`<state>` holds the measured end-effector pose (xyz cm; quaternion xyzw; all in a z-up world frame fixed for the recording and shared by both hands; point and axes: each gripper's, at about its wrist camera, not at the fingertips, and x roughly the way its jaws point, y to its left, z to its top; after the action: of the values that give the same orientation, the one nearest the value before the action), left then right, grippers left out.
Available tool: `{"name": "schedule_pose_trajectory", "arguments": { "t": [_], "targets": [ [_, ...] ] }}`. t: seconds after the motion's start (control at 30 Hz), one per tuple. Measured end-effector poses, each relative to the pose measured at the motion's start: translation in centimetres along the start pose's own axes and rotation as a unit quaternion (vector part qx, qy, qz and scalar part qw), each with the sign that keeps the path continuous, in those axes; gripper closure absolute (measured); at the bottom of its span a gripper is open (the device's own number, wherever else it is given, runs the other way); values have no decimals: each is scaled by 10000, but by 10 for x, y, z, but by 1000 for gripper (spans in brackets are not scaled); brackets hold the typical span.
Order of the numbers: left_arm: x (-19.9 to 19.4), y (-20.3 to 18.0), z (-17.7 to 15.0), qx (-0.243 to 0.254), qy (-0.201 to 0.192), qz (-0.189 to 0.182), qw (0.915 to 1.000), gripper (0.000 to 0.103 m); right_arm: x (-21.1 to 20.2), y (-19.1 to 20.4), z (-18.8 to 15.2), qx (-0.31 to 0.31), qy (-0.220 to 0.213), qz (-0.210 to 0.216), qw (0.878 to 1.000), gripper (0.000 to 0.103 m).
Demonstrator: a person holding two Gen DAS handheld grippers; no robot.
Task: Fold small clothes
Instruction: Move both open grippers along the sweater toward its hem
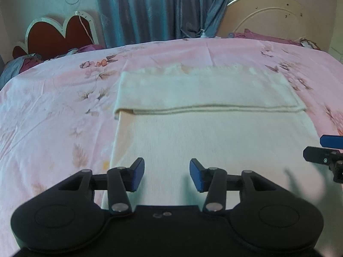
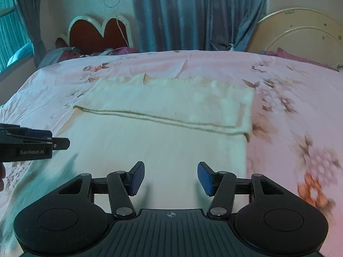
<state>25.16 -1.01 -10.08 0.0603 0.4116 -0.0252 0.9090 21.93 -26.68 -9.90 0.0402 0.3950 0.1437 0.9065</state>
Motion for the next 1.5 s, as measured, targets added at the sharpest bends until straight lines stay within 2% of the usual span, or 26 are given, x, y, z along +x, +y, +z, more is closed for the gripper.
{"name": "schedule_pose_trajectory", "arguments": {
  "t": [0.4, 0.57, 0.9, 1.2, 1.33, 1.5],
  "targets": [
    [-47, 31, -57, 13, 46, -284, 9996, 50, -63, 39, -59, 227, 23, -535, 9983, 48],
    [-68, 49, -76, -67, 8, -400, 9992, 41, -87, 49, -82, 228, 25, -752, 9969, 48],
    [-92, 77, -121, -68, 176, -472, 9987, 41, -123, 57, -125, 399, 132, -1043, 9937, 48],
    [-108, 101, -154, -272, 361, -466, 9979, 41, -133, 50, -150, 653, 331, -1322, 9885, 48],
    [-108, 107, -168, -483, 514, -747, 9947, 47, -134, 43, -160, 845, 435, -1434, 9851, 48],
    [-107, 107, -176, -650, 497, -1008, 9915, 50, -135, 37, -170, 1057, 543, -1515, 9813, 48]
  ]
}}
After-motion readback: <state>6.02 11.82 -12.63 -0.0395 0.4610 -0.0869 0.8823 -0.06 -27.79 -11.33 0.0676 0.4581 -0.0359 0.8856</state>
